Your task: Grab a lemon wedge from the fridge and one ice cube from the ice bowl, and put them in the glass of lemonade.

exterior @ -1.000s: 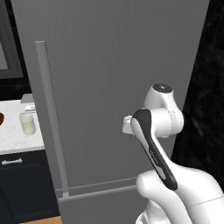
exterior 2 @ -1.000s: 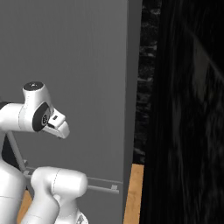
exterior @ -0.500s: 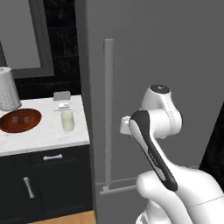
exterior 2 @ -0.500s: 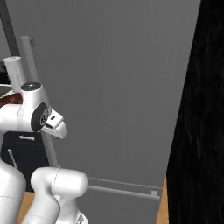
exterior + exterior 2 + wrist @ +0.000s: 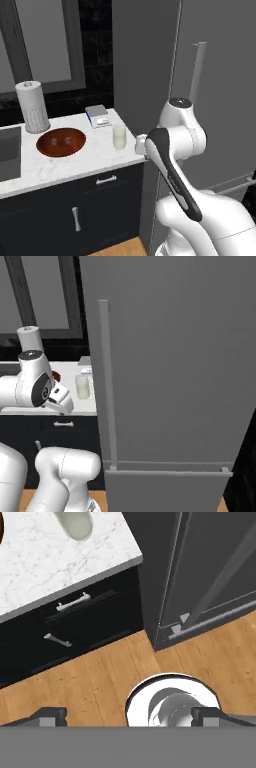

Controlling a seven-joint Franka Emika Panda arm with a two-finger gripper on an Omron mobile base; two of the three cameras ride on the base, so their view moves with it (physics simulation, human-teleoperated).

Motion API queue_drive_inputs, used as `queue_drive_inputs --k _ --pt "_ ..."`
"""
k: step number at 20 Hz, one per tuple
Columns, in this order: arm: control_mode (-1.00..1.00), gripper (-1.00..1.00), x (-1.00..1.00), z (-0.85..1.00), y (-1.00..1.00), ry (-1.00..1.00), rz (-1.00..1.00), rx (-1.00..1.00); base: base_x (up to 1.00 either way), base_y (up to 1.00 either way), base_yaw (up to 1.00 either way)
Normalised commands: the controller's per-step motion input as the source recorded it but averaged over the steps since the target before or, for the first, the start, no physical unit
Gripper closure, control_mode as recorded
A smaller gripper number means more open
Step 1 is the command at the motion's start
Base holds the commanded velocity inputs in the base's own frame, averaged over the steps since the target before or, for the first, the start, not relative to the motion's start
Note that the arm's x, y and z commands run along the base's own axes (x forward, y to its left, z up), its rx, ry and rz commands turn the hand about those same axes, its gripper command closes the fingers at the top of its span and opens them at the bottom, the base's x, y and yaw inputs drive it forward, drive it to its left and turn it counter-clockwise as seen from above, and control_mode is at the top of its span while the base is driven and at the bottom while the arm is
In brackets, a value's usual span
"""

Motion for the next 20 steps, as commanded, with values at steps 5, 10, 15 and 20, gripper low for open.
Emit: queue_drive_inputs --k 5,10,15,20 --pt "1.00 -1.00 0.00 0.00 0.00 0.00 0.00 0.00 0.52 0.87 -0.27" --pt "1.00 -1.00 0.00 0.00 0.00 0.00 0.00 0.00 0.35 0.67 0.04" --pt "1.00 -1.00 0.00 0.00 0.00 0.00 0.00 0.00 0.35 0.72 0.03" --pt "1.00 -1.00 0.00 0.00 0.00 0.00 0.00 0.00 0.44 0.73 0.01"
